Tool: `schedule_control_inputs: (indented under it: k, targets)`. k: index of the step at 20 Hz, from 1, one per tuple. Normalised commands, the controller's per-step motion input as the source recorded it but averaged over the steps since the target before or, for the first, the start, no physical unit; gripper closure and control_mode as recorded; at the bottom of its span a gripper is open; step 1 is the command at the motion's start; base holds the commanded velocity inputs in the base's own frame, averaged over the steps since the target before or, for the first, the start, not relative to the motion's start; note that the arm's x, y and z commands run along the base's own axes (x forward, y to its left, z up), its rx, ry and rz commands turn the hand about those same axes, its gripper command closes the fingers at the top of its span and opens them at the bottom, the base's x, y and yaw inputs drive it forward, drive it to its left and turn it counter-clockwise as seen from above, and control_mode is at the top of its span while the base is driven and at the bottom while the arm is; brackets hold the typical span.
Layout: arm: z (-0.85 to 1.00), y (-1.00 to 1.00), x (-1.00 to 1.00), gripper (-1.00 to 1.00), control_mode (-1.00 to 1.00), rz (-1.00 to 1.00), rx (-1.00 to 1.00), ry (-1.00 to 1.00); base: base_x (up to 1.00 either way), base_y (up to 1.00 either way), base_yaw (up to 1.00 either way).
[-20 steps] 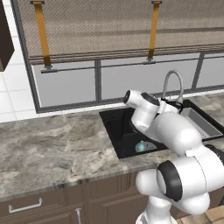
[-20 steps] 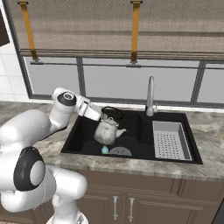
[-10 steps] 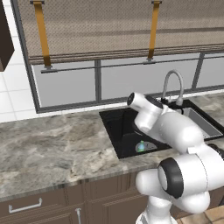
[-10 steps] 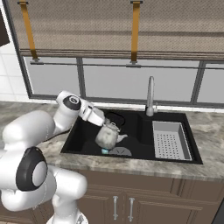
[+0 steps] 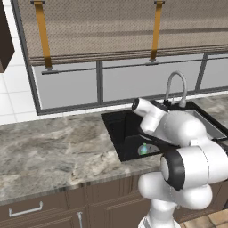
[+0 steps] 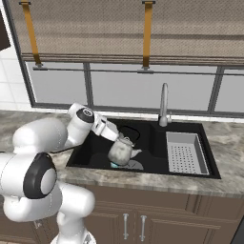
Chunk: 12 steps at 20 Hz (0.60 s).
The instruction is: Open the cabinet, pick the kettle from the cabinet, and place it in the sink.
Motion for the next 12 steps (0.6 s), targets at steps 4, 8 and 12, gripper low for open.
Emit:
schedule_control_inputs:
  k: [4,8,12]
  targets:
    - [-0.18,0.0,0.17,1.0,-1.0,0.03,0.0,-0.06,0.0,0.0,0.0]
    - [-0.13,-0.01,0.18,1.0,-1.0,0.03,0.0,-0.04,0.0,0.0,0.0]
    - [-0.08,-0.06,0.19,1.0,-1.0,0.01,0.0,-0.01,0.0,0.0,0.0]
